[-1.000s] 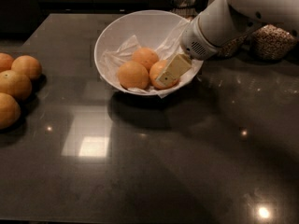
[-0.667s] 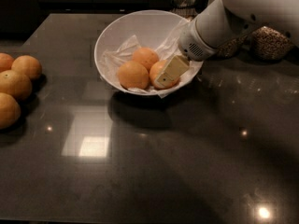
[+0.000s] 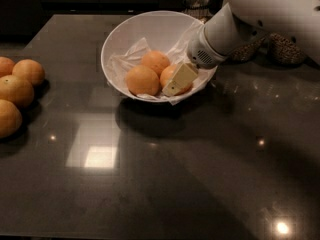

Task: Pick orange from white bowl

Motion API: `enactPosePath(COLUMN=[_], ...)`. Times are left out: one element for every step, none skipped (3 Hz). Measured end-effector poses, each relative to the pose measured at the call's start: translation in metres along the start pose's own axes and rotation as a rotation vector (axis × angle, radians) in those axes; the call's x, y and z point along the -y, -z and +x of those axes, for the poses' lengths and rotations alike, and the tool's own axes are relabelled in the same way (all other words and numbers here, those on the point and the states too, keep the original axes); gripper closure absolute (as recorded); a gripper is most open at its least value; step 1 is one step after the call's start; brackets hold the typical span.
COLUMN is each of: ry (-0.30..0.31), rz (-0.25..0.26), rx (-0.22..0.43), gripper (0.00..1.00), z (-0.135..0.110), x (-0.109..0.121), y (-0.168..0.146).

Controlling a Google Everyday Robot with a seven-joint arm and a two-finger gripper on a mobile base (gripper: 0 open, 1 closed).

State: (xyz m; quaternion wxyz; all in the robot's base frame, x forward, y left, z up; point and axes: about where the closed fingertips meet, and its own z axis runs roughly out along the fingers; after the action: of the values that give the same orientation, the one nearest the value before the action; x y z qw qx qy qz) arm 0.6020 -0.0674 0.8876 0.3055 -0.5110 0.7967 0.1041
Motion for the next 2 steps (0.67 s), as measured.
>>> enactPosePath(ry=[-0.010,-0.019], rz=[-0.029,-0.055], rx=[-0.007,-0.015], gripper=[0.16,0.16], z=[0.002,0.004], x=[-0.001,-0.002], y=[-0.012,-0.023])
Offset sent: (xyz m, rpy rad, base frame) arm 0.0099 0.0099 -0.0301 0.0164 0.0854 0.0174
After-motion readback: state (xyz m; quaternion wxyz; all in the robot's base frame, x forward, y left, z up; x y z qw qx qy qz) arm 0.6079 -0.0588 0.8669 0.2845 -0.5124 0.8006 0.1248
